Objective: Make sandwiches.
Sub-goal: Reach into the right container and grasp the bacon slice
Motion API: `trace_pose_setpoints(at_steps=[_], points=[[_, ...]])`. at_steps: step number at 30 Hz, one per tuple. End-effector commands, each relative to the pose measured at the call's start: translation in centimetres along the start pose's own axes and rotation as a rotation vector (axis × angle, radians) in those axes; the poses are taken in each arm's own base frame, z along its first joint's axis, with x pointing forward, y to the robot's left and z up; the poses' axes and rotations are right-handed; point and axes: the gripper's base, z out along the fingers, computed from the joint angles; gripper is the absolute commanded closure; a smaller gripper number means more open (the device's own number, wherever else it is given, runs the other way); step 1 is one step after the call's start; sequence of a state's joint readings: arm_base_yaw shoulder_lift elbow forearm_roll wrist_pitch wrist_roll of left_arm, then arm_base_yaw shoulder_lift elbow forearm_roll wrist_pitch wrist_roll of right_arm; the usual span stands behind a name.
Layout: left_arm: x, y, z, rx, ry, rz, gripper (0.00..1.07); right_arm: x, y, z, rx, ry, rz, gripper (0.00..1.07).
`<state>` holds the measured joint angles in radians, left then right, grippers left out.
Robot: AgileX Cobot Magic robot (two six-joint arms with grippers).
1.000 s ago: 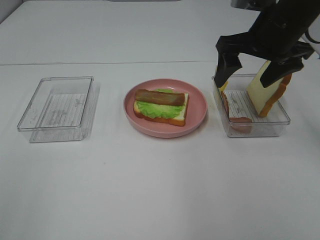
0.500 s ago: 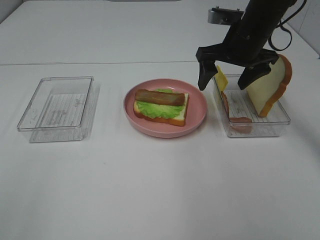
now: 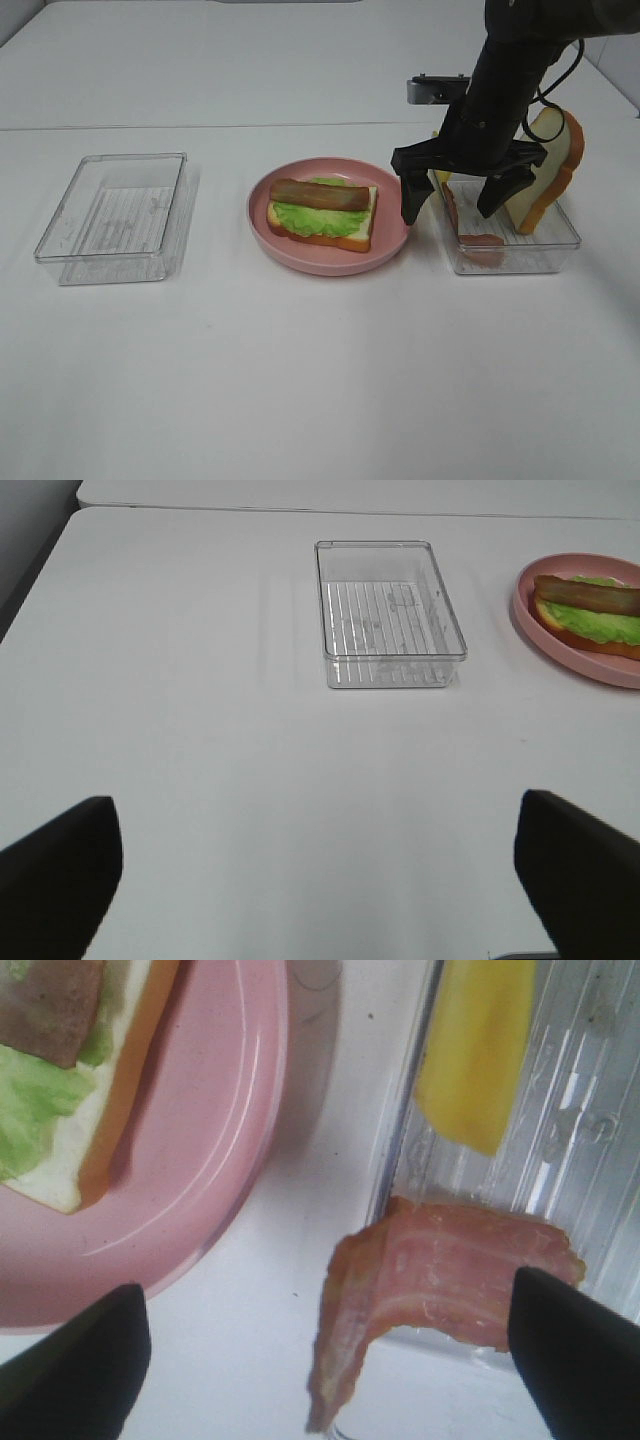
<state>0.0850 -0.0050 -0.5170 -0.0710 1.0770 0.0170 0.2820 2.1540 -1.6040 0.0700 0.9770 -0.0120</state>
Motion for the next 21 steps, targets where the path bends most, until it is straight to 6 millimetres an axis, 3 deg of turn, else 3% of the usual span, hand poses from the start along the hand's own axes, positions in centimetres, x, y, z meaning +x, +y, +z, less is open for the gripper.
trace_pose_setpoints(at_steps=[1, 5, 8, 17, 21], points=[[0.15, -0.10, -0.29, 0.008, -0.028, -0.004, 0.06, -0.21, -0.31, 0.31, 0.014, -0.005, -0.014, 0.18], [0.15, -0.10, -0.29, 0.008, -0.028, -0.004, 0.06, -0.24, -0.34, 0.27, 0.017, -0.009, -0.016, 0.25], [0.15, -0.10, -0.29, 0.008, -0.028, -0.004, 0.06, -0.24, -0.34, 0.23, 0.018, -0.010, -0.013, 0.38], [0.15, -0.10, -0.29, 0.008, -0.028, -0.004, 0.06, -0.26, -0.33, -0.04, 0.018, -0.016, -0.007, 0.43], [0.15, -0.10, -0.29, 0.008, -0.028, -0.004, 0.06, -0.26, -0.33, -0.04, 0.018, -0.017, -0.007, 0.52]])
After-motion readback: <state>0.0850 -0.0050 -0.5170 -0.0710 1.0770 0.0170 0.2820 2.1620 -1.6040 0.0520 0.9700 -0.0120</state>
